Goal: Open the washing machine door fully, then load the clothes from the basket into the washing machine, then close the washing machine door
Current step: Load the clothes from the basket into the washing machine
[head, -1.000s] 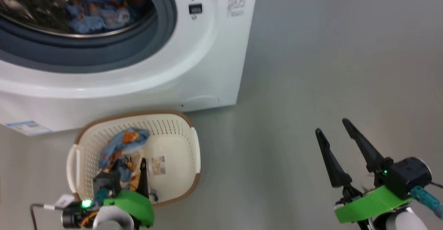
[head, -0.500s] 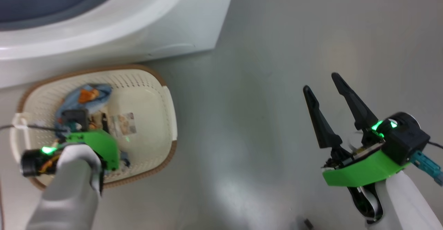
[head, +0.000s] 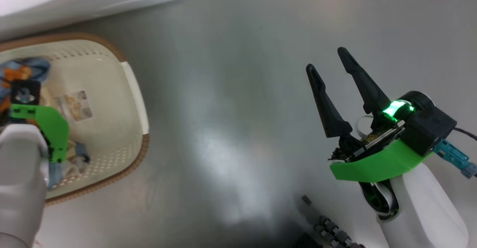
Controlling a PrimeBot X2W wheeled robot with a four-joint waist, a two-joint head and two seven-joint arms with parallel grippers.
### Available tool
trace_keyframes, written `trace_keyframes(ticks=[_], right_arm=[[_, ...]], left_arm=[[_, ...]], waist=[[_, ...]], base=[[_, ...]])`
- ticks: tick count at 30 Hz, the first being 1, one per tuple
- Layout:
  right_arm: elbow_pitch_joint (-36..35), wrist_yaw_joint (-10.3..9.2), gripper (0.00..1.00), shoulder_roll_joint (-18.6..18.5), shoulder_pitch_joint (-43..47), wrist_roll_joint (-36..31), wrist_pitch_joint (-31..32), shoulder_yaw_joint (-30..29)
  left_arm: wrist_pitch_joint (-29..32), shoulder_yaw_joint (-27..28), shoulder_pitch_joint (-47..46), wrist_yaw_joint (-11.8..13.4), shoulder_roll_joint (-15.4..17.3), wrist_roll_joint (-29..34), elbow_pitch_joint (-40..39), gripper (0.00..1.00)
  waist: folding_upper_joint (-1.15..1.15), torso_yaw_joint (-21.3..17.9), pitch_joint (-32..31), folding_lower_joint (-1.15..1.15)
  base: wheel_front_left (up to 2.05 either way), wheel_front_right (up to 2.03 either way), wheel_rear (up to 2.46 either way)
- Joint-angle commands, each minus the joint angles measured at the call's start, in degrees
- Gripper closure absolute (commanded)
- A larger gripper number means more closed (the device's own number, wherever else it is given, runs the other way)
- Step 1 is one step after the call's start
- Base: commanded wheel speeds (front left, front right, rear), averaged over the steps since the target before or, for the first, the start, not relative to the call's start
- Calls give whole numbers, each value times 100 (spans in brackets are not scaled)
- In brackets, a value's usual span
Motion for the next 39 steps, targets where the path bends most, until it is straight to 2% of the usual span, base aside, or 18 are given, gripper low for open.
trace_keyframes(ticks=[1,17,18,19,21,22,30,39], right_arm=[[-147,9,0,22,70,128,-67,141],[-194,9,0,-26,-20,214,-67,175],[-196,9,0,-34,-24,219,-67,175],[-198,9,0,-40,-28,221,-67,175],[-206,9,0,-52,-31,223,-67,169],[-213,9,0,-58,-30,222,-67,160],[-224,9,0,-96,-6,161,-67,55],[-266,9,0,-172,118,34,-68,-168]], left_arm=[[116,69,-36,98,314,33,7,0],[834,141,-200,303,658,-174,52,0],[864,153,-200,316,666,-198,53,6],[888,173,-195,337,672,-228,54,32],[923,177,-170,357,681,-255,55,73],[933,195,-159,373,675,-286,56,100],[794,211,-151,403,505,-410,6,100],[-94,459,-26,532,156,-748,-254,100]], waist=[[0,-406,488,-1],[0,-429,820,-1],[0,-432,824,-1],[0,-437,826,-1],[0,-445,831,-1],[0,-446,836,-1],[0,-316,810,-1],[0,42,465,-1]], base=[[0,0,0],[0,0,0],[0,0,0],[0,0,0],[0,0,0],[0,0,0],[0,0,0],[0,0,0]])
